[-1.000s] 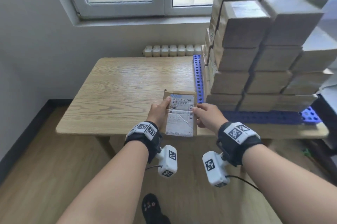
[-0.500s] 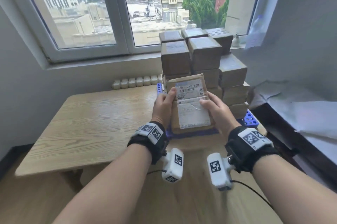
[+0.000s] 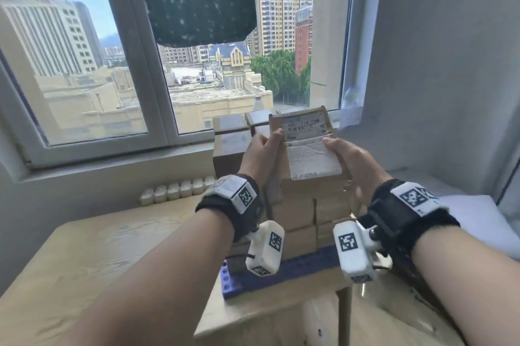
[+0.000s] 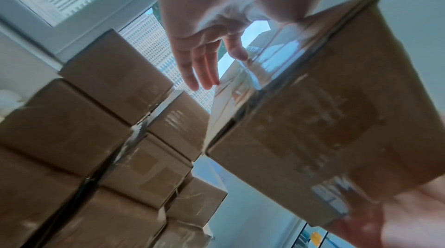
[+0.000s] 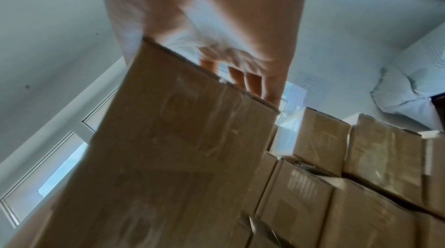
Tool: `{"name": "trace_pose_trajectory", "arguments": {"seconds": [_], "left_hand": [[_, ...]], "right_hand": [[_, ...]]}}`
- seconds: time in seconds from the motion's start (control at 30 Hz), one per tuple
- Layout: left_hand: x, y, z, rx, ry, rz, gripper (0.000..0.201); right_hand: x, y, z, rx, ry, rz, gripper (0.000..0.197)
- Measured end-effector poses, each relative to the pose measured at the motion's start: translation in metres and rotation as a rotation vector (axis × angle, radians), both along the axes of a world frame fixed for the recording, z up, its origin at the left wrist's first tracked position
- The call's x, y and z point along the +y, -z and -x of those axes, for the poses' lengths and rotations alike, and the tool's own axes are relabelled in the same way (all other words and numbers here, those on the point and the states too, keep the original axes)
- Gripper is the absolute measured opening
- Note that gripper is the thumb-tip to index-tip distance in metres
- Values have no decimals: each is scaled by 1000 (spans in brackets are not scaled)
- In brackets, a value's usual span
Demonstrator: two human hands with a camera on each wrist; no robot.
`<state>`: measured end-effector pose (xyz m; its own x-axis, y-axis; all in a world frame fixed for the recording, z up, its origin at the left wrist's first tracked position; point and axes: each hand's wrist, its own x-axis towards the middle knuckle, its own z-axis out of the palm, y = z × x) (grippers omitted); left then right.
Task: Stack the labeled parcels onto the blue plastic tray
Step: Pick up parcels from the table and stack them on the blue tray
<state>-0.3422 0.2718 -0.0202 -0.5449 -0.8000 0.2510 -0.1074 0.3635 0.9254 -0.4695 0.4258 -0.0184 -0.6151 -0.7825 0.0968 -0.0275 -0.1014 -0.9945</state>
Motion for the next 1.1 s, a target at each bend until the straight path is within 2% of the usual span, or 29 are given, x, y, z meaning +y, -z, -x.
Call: {"name": "trace_pose_trajectory", "arguments": {"seconds": [0.07, 0.17, 0.2, 0.33, 0.47, 0.53, 0.63, 0.83, 0.97, 1.1], "left_hand": [[-8, -12, 13, -15, 14, 55, 76], [-28, -27, 31, -47, -15, 125, 43], [-37, -31, 38, -52, -21, 150, 38], [-65, -50, 61, -43, 25, 195, 43], [-85, -58, 82, -36, 80, 164, 57], [-93, -57, 90, -67, 94, 156, 51], [-100, -53, 97, -193, 101, 241, 42], [-96, -57, 115, -256, 68, 285, 43], [-94, -60, 122, -325, 26, 337, 48], [-97, -48, 126, -458, -17, 329, 38]], "right_hand": [[-14, -5, 15, -1, 33, -7, 33], [-37, -13, 38, 19, 50, -18, 46], [-44, -17, 45, 10, 46, -21, 47], [-67, -33, 67, -38, 68, -7, 36], [-83, -38, 86, -52, 121, -17, 58], [-89, -38, 95, -64, 140, -44, 62], [-93, -37, 106, -85, 161, -85, 50], [-96, -36, 132, -104, 167, -111, 45], [-97, -36, 159, -134, 164, -116, 56], [-105, -26, 180, -145, 157, -207, 47]]}}
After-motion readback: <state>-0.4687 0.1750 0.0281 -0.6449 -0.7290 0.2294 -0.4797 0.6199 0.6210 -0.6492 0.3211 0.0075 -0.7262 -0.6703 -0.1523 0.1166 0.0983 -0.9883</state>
